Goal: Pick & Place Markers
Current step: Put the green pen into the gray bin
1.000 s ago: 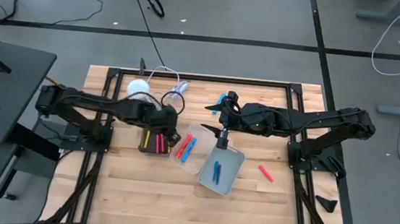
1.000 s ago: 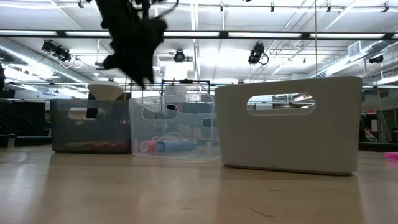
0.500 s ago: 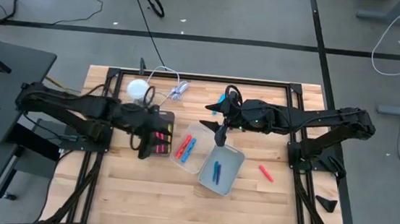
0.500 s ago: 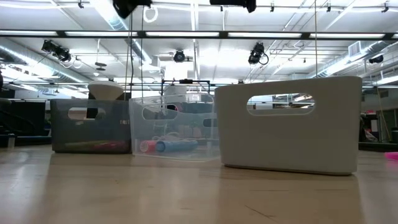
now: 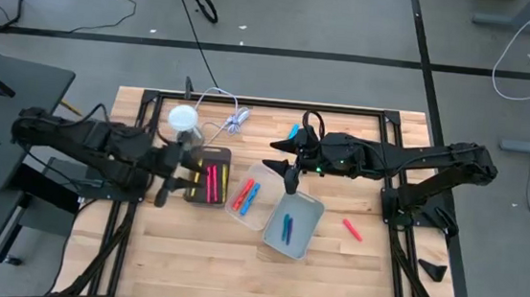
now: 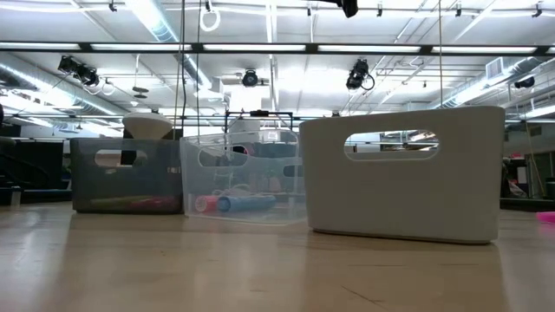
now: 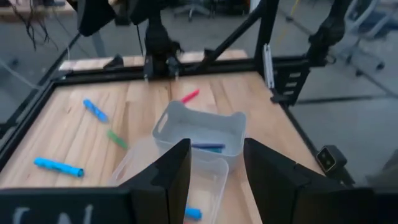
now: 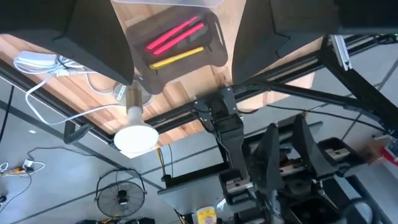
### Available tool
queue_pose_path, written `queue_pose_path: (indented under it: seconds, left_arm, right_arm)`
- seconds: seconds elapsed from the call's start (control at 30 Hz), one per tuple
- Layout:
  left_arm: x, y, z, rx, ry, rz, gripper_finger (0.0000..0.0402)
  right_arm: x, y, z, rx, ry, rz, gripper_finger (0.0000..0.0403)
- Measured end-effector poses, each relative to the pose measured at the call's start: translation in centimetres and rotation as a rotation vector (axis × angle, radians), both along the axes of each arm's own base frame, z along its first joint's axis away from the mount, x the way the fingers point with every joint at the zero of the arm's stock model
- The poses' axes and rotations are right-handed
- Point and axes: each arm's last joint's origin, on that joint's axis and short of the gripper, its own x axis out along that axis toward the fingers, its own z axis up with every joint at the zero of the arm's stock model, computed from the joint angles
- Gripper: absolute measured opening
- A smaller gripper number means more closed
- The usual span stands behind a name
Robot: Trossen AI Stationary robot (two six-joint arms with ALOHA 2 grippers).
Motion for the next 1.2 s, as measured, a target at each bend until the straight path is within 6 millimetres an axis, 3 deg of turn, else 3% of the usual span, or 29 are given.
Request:
queue_pose_path:
  seconds: [0.37, 0.63, 1.2]
  left_arm:
    - [-5.0, 1.1, -6.0, -0.056, -0.158, -0.004, 0.0154]
    - [-7.2, 1.7, -9.5, -0.109, -0.277, 0.000, 0.0154]
    - [-8.5, 2.1, -14.8, -0.232, -0.376, 0.030, 0.0154]
  right_arm:
    - [0.0, 0.0, 0.0, 0.000, 0.001, 0.001, 0.0275]
    - [0.0, 0.0, -0.1, -0.001, 0.008, 0.002, 0.0275]
    - [0.0, 0.1, -0.1, 0.001, 0.008, 0.005, 0.0275]
